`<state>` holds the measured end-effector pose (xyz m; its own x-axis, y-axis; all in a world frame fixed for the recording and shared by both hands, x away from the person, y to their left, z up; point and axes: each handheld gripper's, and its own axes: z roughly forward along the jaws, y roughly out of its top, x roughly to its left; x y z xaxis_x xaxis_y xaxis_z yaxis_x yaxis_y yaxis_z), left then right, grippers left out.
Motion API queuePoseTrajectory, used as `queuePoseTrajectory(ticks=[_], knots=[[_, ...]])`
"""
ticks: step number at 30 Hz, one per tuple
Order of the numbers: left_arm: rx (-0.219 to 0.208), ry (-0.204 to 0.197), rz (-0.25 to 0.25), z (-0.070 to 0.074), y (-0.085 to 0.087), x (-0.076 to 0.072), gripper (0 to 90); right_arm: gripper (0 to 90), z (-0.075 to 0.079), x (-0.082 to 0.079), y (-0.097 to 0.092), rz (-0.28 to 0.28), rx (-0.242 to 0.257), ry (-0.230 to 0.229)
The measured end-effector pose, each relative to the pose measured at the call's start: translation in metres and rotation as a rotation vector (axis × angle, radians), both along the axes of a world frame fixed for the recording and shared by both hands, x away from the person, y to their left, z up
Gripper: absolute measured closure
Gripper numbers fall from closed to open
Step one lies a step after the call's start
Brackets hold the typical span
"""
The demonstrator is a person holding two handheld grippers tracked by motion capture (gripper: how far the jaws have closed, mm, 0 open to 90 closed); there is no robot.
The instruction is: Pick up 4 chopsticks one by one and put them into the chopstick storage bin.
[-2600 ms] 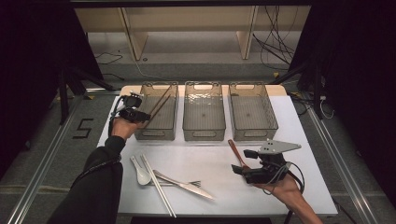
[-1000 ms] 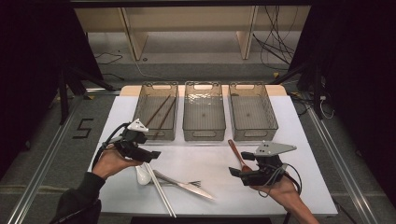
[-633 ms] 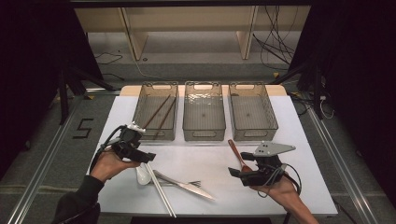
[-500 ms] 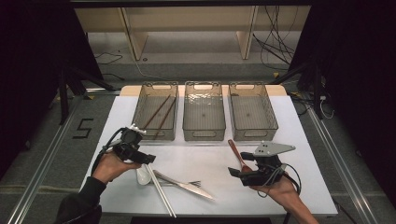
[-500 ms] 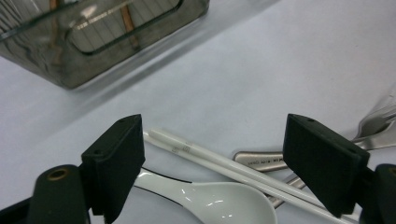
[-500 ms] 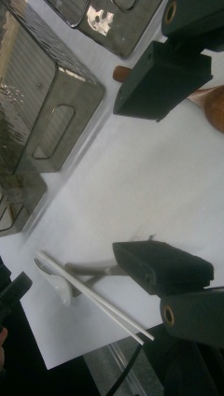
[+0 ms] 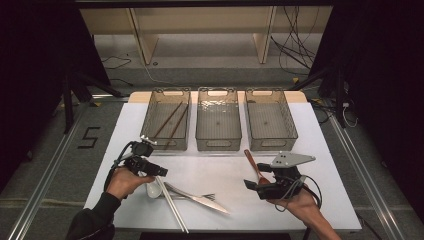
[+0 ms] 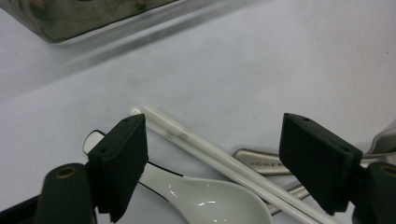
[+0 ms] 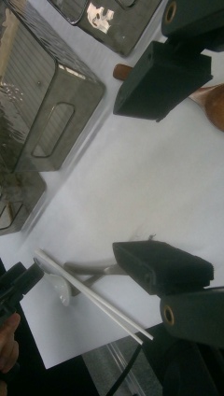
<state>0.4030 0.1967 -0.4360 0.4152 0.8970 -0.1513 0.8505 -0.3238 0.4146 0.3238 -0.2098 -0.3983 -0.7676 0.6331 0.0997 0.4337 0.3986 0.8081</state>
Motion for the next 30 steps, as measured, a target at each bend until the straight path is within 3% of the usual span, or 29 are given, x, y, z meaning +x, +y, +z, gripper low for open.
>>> queuePoseTrajectory(ticks=[12,23,30], knots=[[0.002,0.078,0.037,-0.015,0.003,0.008,29.1,29.4,-0.001,0.000,0.002,0.004,-0.006,0.001],[0.026,0.148,0.013,-0.026,-0.002,0.012,32.9,29.4,-0.001,0.000,0.002,0.007,-0.005,-0.001],[0.024,0.143,0.016,-0.025,-0.003,0.012,37.2,29.4,-0.001,0.000,0.003,0.006,-0.006,-0.001]])
